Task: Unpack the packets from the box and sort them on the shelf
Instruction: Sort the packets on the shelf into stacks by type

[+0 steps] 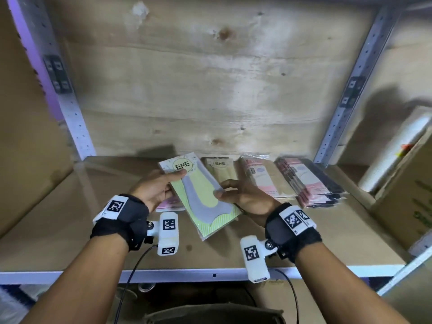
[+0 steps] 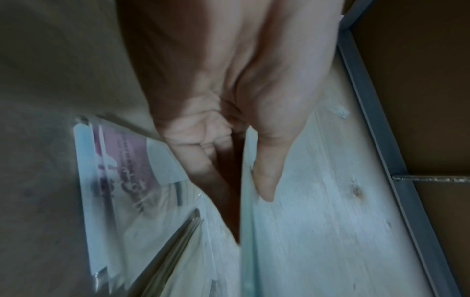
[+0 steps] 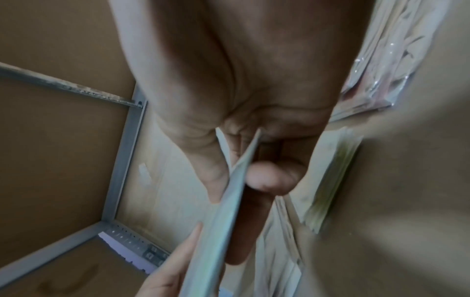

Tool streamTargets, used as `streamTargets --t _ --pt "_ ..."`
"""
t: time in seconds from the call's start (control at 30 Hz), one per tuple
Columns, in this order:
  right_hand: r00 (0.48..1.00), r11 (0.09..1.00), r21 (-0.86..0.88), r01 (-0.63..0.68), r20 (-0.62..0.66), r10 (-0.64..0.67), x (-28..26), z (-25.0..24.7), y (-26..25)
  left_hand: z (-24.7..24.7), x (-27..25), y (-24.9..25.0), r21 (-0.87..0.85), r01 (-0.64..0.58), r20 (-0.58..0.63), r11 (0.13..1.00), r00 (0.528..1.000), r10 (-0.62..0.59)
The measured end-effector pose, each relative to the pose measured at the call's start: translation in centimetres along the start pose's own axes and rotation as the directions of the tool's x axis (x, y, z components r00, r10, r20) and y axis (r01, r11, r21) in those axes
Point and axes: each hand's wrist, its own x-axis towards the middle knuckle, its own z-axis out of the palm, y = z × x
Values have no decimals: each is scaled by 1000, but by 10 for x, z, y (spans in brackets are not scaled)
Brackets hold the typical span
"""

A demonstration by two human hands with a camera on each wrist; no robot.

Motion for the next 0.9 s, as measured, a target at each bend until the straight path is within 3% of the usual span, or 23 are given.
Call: streamTargets --t 0.17,0.37,0.53,0.7,0.8,0.9 --pt "997 998 59 -31 76 26 1 -5 12 0 12 3 33 -150 -131 988 979 153" --pt "990 997 -43 -60 122 64 -1 -24 24 -3 18 -3 269 -180 -80 946 975 208" --pt "988 995 -69 -74 130 83 -5 -34 28 7 14 -6 341 -220 -70 914 964 258" --pt "990 994 -103 -47 131 61 -13 -34 25 3 0 -4 232 -130 14 964 991 130" --pt "992 996 -83 -43 117 53 -16 -33 26 1 -5 -5 211 -76 -9 974 997 80" --pt "996 999 23 -50 70 48 -14 -32 27 2 -8 -1 79 -24 -36 997 999 27"
